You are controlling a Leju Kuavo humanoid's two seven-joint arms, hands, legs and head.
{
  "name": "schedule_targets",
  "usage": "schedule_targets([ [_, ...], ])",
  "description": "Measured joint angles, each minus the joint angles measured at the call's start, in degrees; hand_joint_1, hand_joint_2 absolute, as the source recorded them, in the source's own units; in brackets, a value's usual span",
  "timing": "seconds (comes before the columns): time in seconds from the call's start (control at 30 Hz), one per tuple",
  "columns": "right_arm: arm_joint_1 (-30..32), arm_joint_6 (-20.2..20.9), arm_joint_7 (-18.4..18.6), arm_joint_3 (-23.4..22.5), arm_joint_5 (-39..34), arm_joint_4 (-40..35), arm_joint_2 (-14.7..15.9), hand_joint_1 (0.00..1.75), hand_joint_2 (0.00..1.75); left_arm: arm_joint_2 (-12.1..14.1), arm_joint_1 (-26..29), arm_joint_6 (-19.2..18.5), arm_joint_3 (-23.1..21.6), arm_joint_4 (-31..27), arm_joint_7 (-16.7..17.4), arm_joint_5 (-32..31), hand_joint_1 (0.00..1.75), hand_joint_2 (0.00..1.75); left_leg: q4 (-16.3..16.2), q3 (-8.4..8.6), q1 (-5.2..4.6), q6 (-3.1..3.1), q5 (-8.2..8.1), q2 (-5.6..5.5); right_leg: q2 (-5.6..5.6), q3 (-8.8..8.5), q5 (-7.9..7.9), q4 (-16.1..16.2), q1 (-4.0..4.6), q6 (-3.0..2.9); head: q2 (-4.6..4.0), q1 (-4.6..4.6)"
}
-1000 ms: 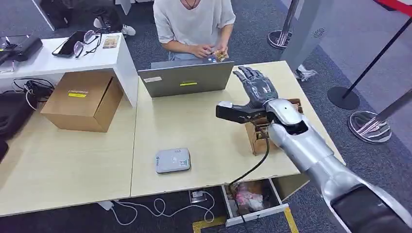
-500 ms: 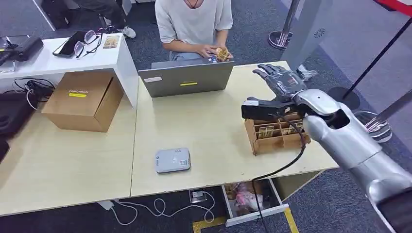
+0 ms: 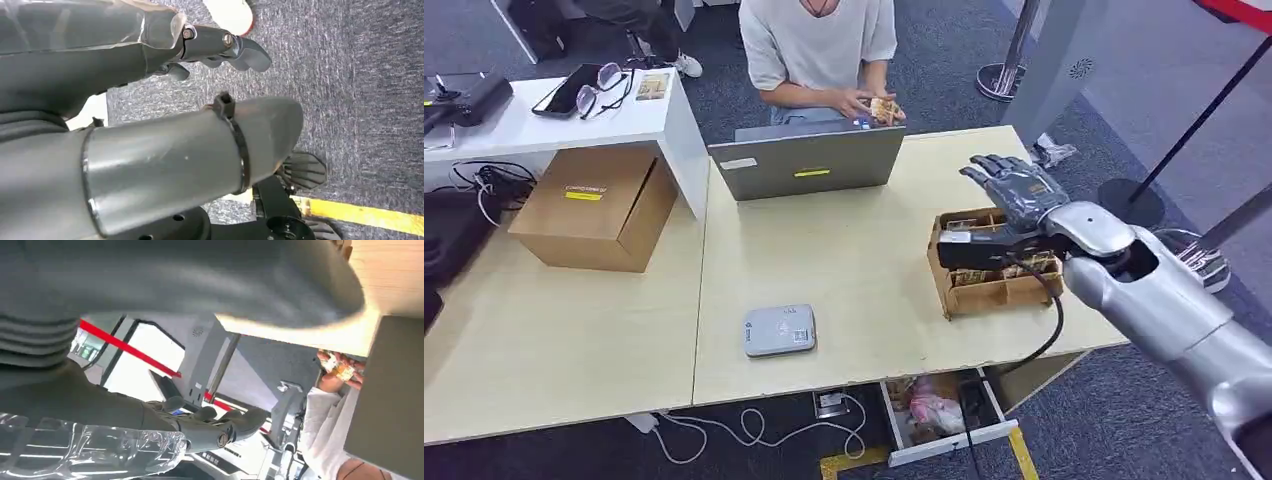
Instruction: Pass the card to the sensor for recognition and then transmit it.
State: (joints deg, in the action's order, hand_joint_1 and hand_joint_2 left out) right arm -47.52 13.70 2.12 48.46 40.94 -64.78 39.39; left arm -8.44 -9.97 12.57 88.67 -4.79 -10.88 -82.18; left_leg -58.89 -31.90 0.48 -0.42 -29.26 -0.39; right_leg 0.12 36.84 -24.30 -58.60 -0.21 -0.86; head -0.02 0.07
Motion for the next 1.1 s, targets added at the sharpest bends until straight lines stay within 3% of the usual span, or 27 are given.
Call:
schedule_targets([
  [0.07, 0.03, -0.74, -0.28, 0.83, 0.04, 0.74, 0.00, 0.00, 1.75, -0.08, 0.01, 0.92, 0.00, 0.00, -0.70, 0.75, 0.00, 0.00, 0.00, 0.00, -0.01, 0.00, 0.00, 0.00, -0.01, 0.00, 0.00, 0.00, 0.00, 0.00, 0.00, -0.02],
  [0.2, 0.40, -1.92, -1.20, 2.27, -0.15, 2.05, 0.33, 0.00, 1.75, -1.84, 0.91, 6.01, 0.00, 0.00, -5.88, 3.45, 0.00, 0.00, 0.00, 0.01, -0.01, 0.01, 0.00, -0.01, -0.01, 0.01, 0.00, 0.00, -0.01, 0.00, 0.00, 0.00],
  [0.43, 0.92, -1.94, -1.55, 4.09, -0.28, 3.30, 1.09, 0.00, 1.75, -3.21, 1.68, 6.27, 0.00, 0.00, -6.34, 3.85, 0.00, 0.00, 0.00, -0.02, -0.02, 0.04, -0.03, 0.00, -0.01, 0.01, -0.01, 0.03, -0.01, 0.01, 0.00, -0.02],
  [0.9, 0.95, -0.92, -1.71, 6.18, -1.29, 4.59, 1.99, 0.00, 1.75, -3.17, 1.88, 6.60, 0.02, 0.02, -5.94, 4.31, 0.00, 0.00, 0.00, -0.03, 0.00, 0.04, -0.02, 0.00, -0.02, 0.00, 0.00, 0.01, 0.00, 0.00, 0.00, 0.00],
  [1.03, -0.24, 0.59, -1.55, 7.27, -1.20, 5.65, 1.21, 0.00, 1.75, -1.29, 1.02, 0.03, 0.02, 0.02, 2.01, 3.13, 0.00, 0.00, 0.00, -0.05, 0.02, 0.03, -0.02, 0.00, 0.00, 0.01, 0.00, -0.01, 0.00, 0.00, 0.00, 0.00],
  [1.1, -1.15, 1.05, -1.55, 7.98, -1.22, 6.36, 0.50, 0.00, 1.75, -0.57, 0.36, -0.83, 0.02, 0.02, 3.04, 2.97, 0.00, 0.00, 0.00, -0.02, 0.02, 0.03, -0.01, 0.00, -0.02, 0.00, 0.00, -0.01, 0.00, 0.00, 0.00, 0.00],
])
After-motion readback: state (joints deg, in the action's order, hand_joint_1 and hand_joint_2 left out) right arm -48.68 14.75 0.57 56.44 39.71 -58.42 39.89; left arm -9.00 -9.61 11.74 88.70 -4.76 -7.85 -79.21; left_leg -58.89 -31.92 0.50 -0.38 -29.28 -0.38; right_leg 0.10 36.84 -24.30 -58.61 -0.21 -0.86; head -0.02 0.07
